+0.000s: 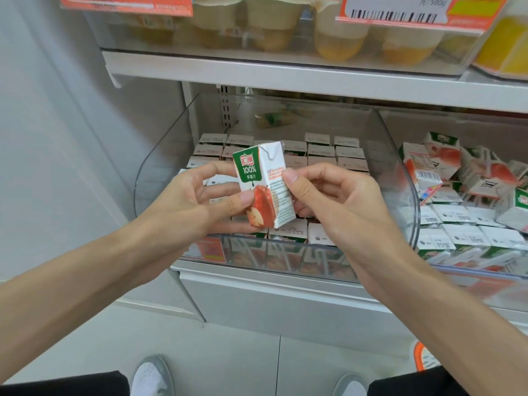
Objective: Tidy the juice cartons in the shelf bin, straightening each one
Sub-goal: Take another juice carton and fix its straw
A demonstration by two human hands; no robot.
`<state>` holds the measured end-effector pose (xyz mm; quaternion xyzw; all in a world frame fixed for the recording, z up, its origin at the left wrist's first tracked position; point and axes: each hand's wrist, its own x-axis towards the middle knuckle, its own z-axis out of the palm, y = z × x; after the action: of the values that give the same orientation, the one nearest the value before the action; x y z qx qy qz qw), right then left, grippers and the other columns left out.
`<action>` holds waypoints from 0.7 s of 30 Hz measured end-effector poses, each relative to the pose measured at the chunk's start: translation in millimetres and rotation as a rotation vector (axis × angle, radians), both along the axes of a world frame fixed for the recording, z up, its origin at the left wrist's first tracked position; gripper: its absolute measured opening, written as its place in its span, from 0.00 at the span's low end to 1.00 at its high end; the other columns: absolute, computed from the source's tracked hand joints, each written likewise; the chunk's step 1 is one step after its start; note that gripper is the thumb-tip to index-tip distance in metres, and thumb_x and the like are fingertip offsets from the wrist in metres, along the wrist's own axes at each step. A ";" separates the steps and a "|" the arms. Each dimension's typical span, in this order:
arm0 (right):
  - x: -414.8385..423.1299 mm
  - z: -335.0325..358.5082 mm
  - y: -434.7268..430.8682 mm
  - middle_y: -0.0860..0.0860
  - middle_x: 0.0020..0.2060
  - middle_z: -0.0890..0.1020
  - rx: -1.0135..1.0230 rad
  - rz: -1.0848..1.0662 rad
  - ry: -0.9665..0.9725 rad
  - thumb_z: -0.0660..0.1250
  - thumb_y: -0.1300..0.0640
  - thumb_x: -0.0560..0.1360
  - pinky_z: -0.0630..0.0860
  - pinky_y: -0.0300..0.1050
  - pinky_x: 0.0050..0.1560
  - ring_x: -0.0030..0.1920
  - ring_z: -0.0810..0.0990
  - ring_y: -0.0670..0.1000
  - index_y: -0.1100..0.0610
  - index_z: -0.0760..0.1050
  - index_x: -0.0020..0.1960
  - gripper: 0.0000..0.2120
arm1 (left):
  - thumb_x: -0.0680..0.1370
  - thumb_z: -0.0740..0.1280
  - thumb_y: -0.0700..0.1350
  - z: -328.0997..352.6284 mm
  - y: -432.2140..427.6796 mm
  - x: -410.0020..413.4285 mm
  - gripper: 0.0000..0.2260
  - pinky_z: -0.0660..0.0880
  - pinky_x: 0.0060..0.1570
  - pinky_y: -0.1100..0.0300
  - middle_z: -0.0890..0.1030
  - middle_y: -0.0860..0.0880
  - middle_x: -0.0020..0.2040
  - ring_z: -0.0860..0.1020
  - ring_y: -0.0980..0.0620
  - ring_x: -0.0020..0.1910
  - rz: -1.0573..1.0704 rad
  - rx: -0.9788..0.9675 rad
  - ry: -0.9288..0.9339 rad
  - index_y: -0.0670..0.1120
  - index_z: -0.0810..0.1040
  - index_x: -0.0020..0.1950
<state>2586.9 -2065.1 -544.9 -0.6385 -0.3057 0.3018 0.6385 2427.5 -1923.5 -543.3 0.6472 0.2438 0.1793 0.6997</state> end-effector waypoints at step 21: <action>-2.6 1.3 -1.1 0.53 0.46 0.90 -0.051 0.072 0.037 0.72 0.55 0.81 0.85 0.45 0.56 0.48 0.89 0.53 0.55 0.82 0.55 0.05 | 0.83 0.65 0.44 -0.8 4.8 0.3 0.19 0.83 0.59 0.55 0.86 0.48 0.64 0.84 0.47 0.63 -0.056 0.068 -0.019 0.49 0.77 0.74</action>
<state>2584.3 -2066.3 -543.7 -0.6376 -0.3088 0.3440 0.6162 2427.8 -1918.7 -544.1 0.6755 0.2126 0.1741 0.6842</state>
